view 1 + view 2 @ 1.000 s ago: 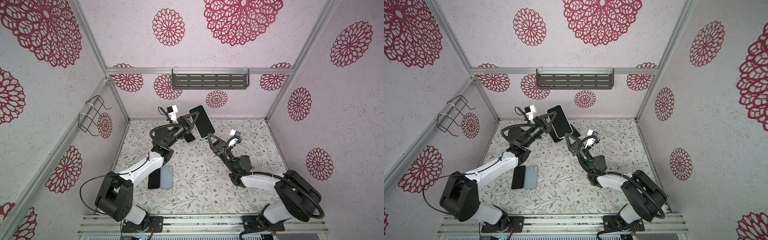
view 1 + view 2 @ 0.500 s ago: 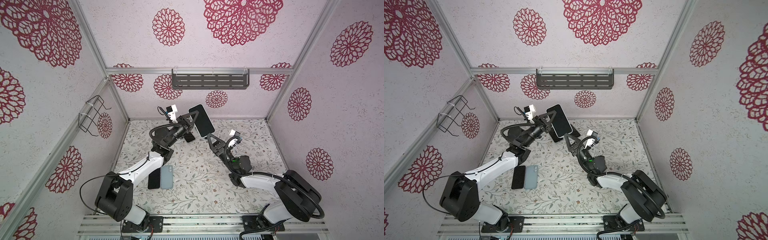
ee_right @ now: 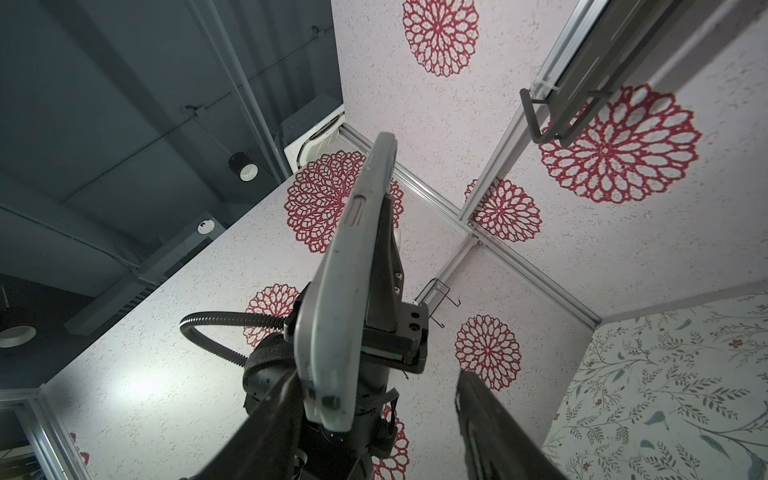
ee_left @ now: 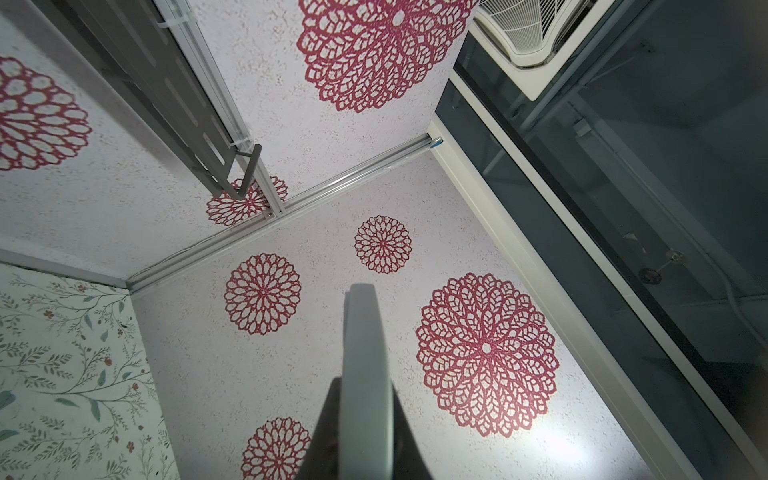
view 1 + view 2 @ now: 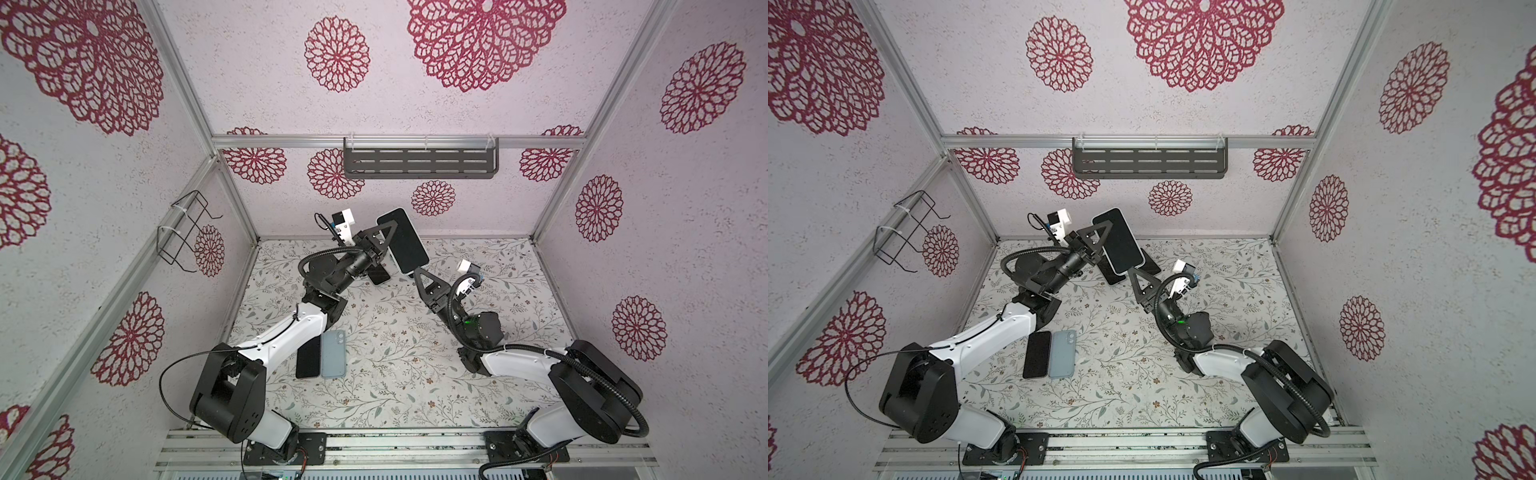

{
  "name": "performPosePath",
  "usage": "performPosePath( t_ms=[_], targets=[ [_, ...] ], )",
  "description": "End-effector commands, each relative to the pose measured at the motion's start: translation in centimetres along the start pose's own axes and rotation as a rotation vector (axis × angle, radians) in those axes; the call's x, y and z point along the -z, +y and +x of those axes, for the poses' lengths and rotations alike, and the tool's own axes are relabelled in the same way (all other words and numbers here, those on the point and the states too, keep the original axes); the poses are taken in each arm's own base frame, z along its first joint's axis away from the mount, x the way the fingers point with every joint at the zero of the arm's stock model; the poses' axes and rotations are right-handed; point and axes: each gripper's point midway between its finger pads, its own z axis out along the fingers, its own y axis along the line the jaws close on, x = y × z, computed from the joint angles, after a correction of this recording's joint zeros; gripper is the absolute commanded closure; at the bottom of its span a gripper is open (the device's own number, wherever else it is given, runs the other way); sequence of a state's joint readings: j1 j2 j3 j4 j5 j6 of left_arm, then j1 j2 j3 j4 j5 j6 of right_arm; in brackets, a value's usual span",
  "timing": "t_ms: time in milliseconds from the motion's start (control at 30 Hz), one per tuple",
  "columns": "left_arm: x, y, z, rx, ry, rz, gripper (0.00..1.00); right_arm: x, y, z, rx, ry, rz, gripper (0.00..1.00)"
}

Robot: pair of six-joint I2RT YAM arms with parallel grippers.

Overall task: Take the phone out of the phone case
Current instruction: 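Keep the right gripper at the case's lower edge while the left holds the phone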

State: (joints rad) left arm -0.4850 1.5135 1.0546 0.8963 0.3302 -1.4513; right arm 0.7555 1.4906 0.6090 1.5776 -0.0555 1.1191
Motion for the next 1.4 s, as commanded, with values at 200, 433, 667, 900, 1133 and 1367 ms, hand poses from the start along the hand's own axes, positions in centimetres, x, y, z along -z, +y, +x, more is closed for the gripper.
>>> performPosePath(
  t_ms=[200,433,667,900,1133,1367],
  targets=[
    [-0.1,-5.0,-1.5,-0.032,-0.045,0.140,1.00,0.6,2.3,-1.0,-0.003,-0.044,-0.089,0.39],
    [-0.1,-5.0,-1.2,-0.027,-0.040,0.148,1.00,0.3,2.2,-1.0,-0.002,-0.047,-0.088,0.39],
    [-0.1,-4.5,-0.4,-0.019,-0.022,0.147,1.00,-0.1,2.5,-1.3,-0.003,-0.054,-0.103,0.39],
    [0.1,-3.6,0.5,-0.012,-0.011,0.131,1.00,-0.2,3.1,-1.6,0.001,-0.055,-0.119,0.39],
    [0.3,-3.6,-0.7,-0.018,-0.039,0.128,1.00,0.5,3.3,-1.2,-0.001,-0.040,-0.117,0.38],
    [0.5,-3.3,-0.8,-0.022,-0.044,0.120,1.00,0.6,3.9,-1.1,0.006,-0.031,-0.133,0.38]
  ],
)
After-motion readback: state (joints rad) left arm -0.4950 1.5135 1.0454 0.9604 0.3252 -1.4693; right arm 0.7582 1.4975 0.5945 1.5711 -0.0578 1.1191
